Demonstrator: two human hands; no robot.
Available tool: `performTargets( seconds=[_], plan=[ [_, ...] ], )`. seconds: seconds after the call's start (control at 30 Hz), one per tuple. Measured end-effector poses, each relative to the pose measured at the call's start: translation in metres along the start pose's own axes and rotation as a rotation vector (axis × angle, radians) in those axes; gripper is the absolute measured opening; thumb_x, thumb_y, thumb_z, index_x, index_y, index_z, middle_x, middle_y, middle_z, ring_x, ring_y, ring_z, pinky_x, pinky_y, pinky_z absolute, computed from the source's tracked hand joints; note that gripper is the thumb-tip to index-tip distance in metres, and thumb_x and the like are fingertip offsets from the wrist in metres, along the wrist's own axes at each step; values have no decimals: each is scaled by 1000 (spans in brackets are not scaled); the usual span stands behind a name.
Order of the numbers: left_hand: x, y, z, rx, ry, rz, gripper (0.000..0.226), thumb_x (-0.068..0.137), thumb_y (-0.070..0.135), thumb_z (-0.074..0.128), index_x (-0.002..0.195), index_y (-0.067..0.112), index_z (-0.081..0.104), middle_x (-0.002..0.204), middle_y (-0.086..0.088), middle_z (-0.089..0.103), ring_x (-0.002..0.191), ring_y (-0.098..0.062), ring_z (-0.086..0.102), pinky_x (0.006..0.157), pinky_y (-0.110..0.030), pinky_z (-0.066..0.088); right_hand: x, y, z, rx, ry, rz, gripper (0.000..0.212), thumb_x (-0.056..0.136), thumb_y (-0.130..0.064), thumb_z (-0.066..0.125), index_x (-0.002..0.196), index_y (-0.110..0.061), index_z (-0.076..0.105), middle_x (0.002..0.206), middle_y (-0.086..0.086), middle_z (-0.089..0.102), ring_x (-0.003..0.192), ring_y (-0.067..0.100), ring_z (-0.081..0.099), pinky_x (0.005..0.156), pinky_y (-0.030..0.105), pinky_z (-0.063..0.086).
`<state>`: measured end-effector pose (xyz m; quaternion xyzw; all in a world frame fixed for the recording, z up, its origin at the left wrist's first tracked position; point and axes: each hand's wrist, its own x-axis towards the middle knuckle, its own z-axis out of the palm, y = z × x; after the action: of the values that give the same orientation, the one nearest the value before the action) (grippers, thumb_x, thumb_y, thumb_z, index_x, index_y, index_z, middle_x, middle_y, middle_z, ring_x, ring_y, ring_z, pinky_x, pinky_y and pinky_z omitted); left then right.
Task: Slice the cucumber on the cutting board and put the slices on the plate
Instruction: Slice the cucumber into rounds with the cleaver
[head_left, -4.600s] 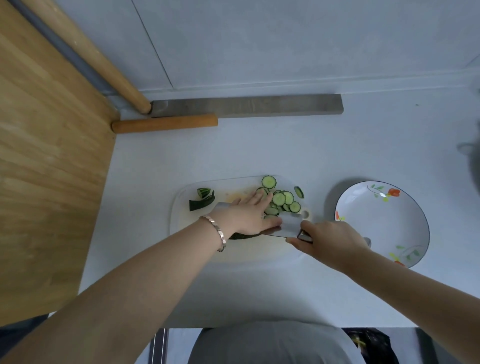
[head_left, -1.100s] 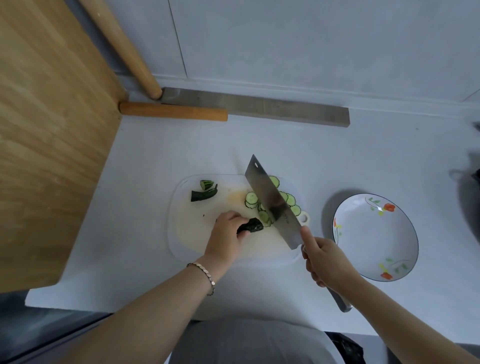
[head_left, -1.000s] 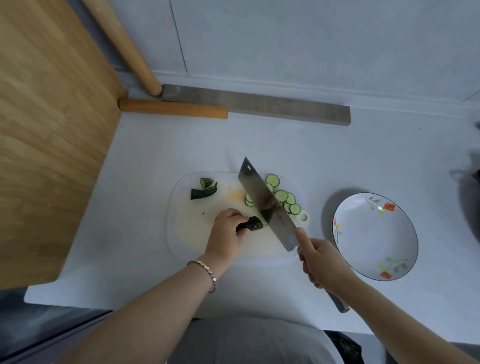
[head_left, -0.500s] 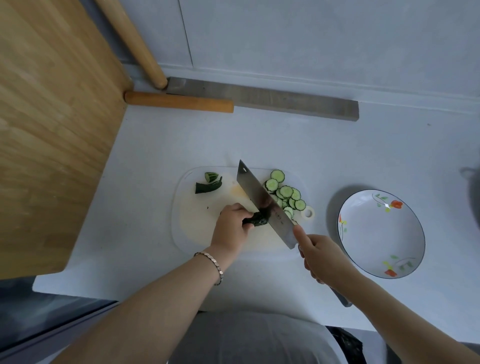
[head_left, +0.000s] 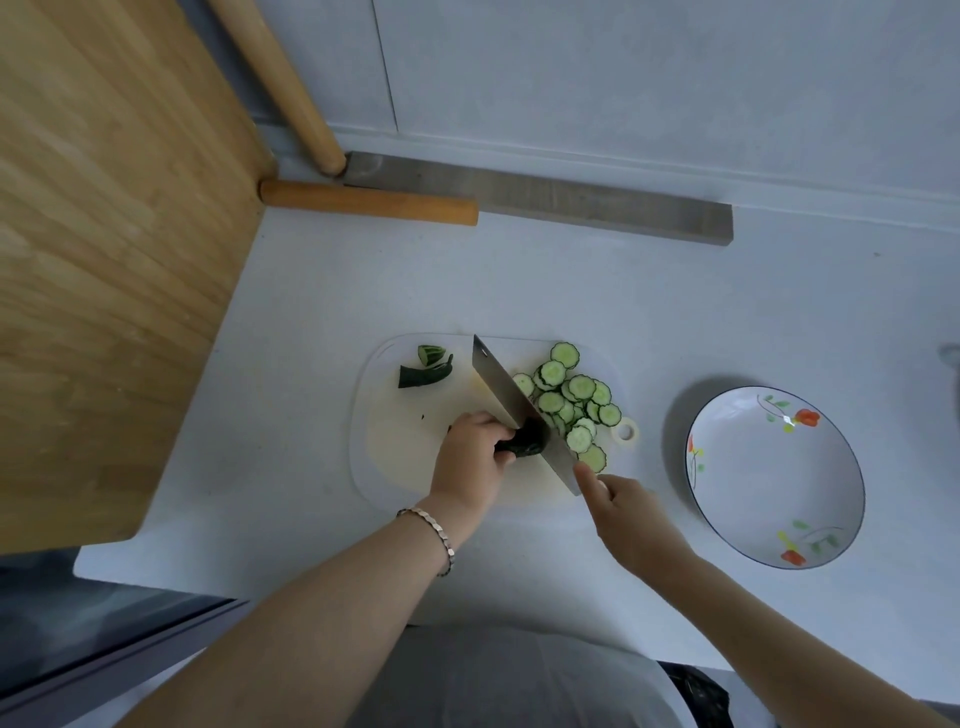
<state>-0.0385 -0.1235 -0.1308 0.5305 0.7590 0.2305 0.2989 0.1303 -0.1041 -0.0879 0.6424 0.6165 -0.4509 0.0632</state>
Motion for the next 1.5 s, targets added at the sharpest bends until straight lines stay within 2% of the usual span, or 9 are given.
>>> performTargets(
  seconds=[0.2,0.33,0.87,1.0,1.1,1.2,1.3,1.37,1.5],
  plan=[
    [1,0,-1,-7,-10,-30,19,78,6,66,97,6,68,97,-11,65,96,-23,53,77,-20,35,4,1,0,302,-54,91,49,92,-54,38,69,-11,38,53,4,37,44,18,31,45,22,29],
    [1,0,-1,-3,-6,-5,24,78,6,66,102,5,67,99,-11,66,99,-24,52,79,-21,35,-5,2,-10,350,-68,65,48,92,-54,39,71,-11,36,50,1,32,40,15,25,42,18,22],
    [0,0,-2,-8,-32,-27,23,78,5,65,101,6,67,100,-10,65,100,-24,52,80,-25,38,2,7,-3,167,-78,29,52,93,-55,35,60,-16,30,47,0,34,44,16,29,50,26,25],
    [0,-2,-1,-5,-27,-29,20,79,6,65,99,7,66,99,-10,64,98,-24,53,77,-23,37,4,10,15,162,-15,42,50,93,-53,35,63,-14,29,60,7,34,55,21,30,58,31,28],
    [-2,-1,-4,16,3,-10,14,79,9,66,93,7,65,94,-12,65,94,-27,55,91,-33,41,4,8,22,252,9,60,49,94,-52,35,65,-13,35,60,9,38,55,20,33,57,31,30],
    [-5,-4,-4,100,65,29,11,78,12,68,89,11,69,101,-6,67,101,-24,57,109,-48,24,4,2,13,336,-38,104,49,93,-54,36,69,-11,39,55,5,39,47,18,33,47,23,31],
    [-7,-6,-6,115,76,79,15,73,4,70,86,10,72,91,-6,70,85,-28,61,86,-50,47,-1,-1,-1,381,-68,118,49,93,-54,37,71,-11,36,53,4,33,42,16,27,41,19,25],
    [-7,-5,-8,102,67,109,15,71,-1,71,84,7,73,83,-10,71,77,-32,60,69,-44,52,-6,-2,-7,396,-82,119,48,92,-54,38,71,-11,33,53,3,29,41,15,23,41,18,21],
    [-5,-3,-9,113,69,112,15,75,1,67,89,6,72,85,-10,70,81,-31,58,68,-37,49,-12,-3,-11,346,-86,90,47,92,-53,38,71,-11,34,50,1,30,40,15,24,42,19,22]
  ],
)
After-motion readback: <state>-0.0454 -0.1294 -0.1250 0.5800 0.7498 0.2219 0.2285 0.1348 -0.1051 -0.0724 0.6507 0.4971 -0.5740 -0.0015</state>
